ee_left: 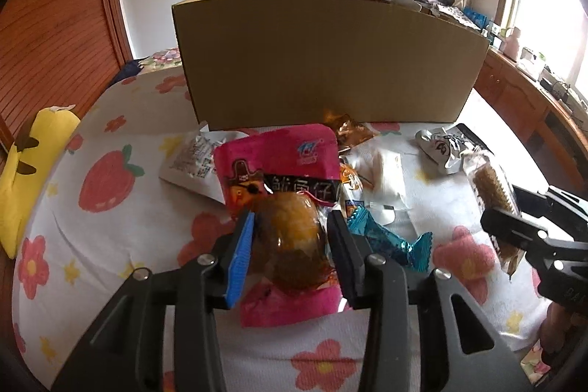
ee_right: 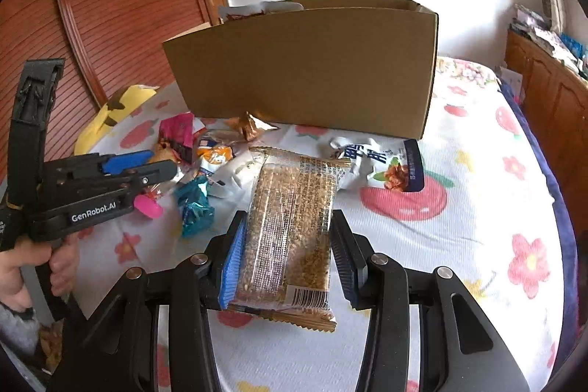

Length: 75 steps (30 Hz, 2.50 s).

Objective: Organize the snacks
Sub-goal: 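Close the left tool on the pink bag while the right tool holds the granola bar, then carry the pink bag and granola bar over the box with both tools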

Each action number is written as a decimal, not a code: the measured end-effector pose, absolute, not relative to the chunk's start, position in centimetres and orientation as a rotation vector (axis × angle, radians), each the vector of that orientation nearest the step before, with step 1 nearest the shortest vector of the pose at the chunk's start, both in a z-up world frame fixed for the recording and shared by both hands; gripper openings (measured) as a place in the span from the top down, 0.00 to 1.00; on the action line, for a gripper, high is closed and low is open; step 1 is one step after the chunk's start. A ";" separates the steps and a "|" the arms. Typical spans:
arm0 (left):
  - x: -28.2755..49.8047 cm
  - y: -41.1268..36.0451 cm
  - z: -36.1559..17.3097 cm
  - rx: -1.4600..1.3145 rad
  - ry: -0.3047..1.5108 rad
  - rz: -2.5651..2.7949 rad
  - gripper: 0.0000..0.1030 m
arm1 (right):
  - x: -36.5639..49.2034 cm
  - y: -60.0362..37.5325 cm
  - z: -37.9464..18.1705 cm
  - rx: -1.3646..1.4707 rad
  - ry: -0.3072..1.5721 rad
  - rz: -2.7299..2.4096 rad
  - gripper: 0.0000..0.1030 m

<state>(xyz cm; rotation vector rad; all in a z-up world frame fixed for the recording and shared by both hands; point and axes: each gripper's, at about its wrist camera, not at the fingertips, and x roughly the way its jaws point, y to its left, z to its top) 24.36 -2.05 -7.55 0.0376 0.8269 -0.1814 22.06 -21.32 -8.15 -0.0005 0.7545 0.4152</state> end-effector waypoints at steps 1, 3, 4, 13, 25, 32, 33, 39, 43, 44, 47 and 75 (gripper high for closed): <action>24.3 -2.1 -7.6 0.040 0.827 -0.180 0.60 | 22.0 -21.3 -8.1 -0.007 0.750 0.411 0.57; 24.3 -2.2 -7.8 0.047 0.833 -0.179 0.57 | 22.0 -21.1 -8.3 -0.015 0.752 0.410 0.57; 24.4 -2.2 -7.9 0.049 0.845 -0.178 0.55 | 22.0 -21.1 -8.4 -0.018 0.752 0.411 0.57; 24.4 -2.7 -8.9 0.090 0.865 -0.174 0.51 | 21.9 -20.9 -8.7 -0.025 0.753 0.414 0.57; 24.3 -2.4 -8.8 0.078 0.909 -0.199 0.51 | 22.0 -20.8 -9.0 -0.034 0.756 0.411 0.57; 24.7 -2.0 -8.4 0.068 0.908 -0.229 0.51 | 22.0 -20.8 -9.0 -0.037 0.757 0.412 0.57; 24.7 -2.0 -8.3 0.070 0.902 -0.232 0.51 | 22.0 -20.7 -9.0 -0.038 0.756 0.412 0.57; 24.9 -2.3 -7.8 0.081 0.890 -0.260 0.51 | 21.9 -20.8 -9.0 -0.041 0.754 0.412 0.57; 25.4 -1.9 -8.0 0.058 0.903 -0.270 0.52 | 21.9 -20.7 -9.0 -0.041 0.753 0.411 0.57; 25.5 -1.7 -8.2 0.046 0.911 -0.270 0.52 | 21.9 -20.7 -9.0 -0.041 0.753 0.411 0.57; 25.9 -1.3 -8.6 0.023 0.930 -0.275 0.55 | 21.9 -20.7 -9.0 -0.042 0.753 0.412 0.57; 21.6 -0.1 0.2 0.054 0.670 -0.374 0.63 | 21.6 -21.5 -5.0 -0.055 0.687 0.416 0.57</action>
